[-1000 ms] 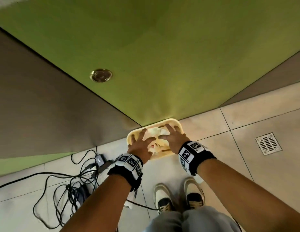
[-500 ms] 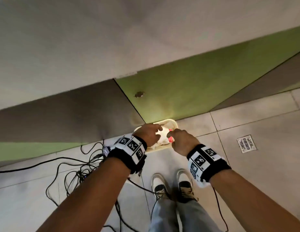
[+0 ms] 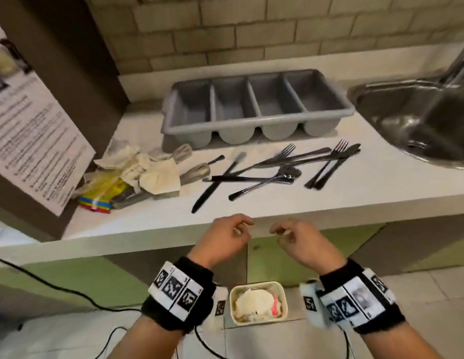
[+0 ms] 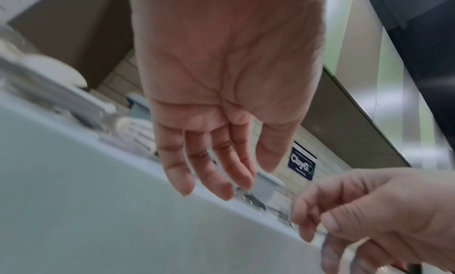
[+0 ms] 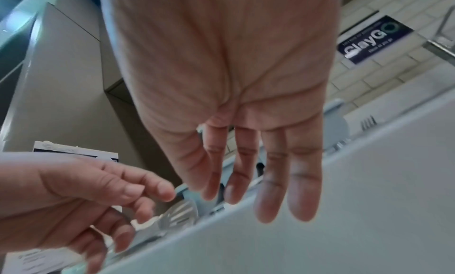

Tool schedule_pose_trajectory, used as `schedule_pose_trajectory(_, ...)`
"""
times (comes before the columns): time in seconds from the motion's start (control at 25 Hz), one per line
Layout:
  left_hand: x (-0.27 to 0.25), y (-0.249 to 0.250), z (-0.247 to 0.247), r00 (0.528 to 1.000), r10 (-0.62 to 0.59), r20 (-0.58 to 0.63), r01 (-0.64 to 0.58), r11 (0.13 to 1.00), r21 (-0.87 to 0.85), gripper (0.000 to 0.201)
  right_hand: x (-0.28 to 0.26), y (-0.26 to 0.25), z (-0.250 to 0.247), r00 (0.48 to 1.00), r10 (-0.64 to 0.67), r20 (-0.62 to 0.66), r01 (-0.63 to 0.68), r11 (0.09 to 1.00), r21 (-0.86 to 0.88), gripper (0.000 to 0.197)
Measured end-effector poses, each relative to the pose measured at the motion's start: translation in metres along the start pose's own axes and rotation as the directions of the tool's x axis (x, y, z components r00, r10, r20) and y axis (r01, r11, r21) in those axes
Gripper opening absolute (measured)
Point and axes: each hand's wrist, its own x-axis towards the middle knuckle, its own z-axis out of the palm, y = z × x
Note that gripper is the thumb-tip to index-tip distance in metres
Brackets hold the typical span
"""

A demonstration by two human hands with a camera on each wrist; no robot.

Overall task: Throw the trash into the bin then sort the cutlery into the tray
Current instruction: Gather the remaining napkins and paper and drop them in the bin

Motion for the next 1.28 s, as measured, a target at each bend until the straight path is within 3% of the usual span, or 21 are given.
schedule_pose_trajectory(0.12, -0.002, 0.007, -0.046, 0.98, -0.046, -0.195, 0.039, 0.999, -0.037, 0.023, 0.014, -0.026, -0.031, 0.995, 0.01, -0.098, -0.014, 0.999, -0.041, 0.023)
schedule_pose_trajectory(0.24, 0.007, 0.009, -0.083, 0.948, -0.098, -0.303, 0.115, 0.993, 0.038, 0.028, 0.043, -0.041, -0.055, 0.989, 0.033, -0.141, -0.043, 0.997, -0.066, 0.024)
schedule_pose_trajectory(0.52, 0.044, -0.019, -0.144, 0.825, -0.25, -0.506, 0.371, 0.916, 0.152, 0.042, 0.142, -0.047, -0.095, 0.993, 0.09, -0.081, -0.104, 0.975, -0.197, 0.04)
schedule_pose_trajectory(0.64, 0.052, -0.038, -0.156, 0.801, -0.347, -0.488, 0.485, 0.853, 0.19, 0.059, 0.177, -0.05, -0.095, 0.993, 0.117, -0.013, -0.115, 0.941, -0.318, 0.049)
schedule_pose_trajectory(0.88, 0.057, -0.053, -0.164, 0.835, -0.43, -0.342, 0.545, 0.73, 0.412, 0.096, 0.219, -0.061, -0.083, 0.963, 0.226, 0.144, -0.122, 0.847, -0.517, 0.073)
schedule_pose_trajectory(0.96, 0.057, -0.055, -0.165, 0.851, -0.43, -0.301, 0.525, 0.695, 0.49, 0.102, 0.224, -0.07, -0.075, 0.955, 0.238, 0.174, -0.094, 0.806, -0.584, 0.068)
schedule_pose_trajectory(1.08, 0.058, -0.062, -0.169, 0.869, -0.431, -0.241, 0.489, 0.68, 0.547, 0.108, 0.23, -0.081, -0.07, 0.969, 0.17, 0.181, -0.012, 0.762, -0.648, 0.045)
schedule_pose_trajectory(1.28, 0.059, -0.067, -0.168, 0.905, -0.35, -0.243, 0.423, 0.673, 0.607, 0.105, 0.23, -0.09, -0.062, 0.977, 0.18, 0.117, -0.06, 0.754, -0.654, 0.043)
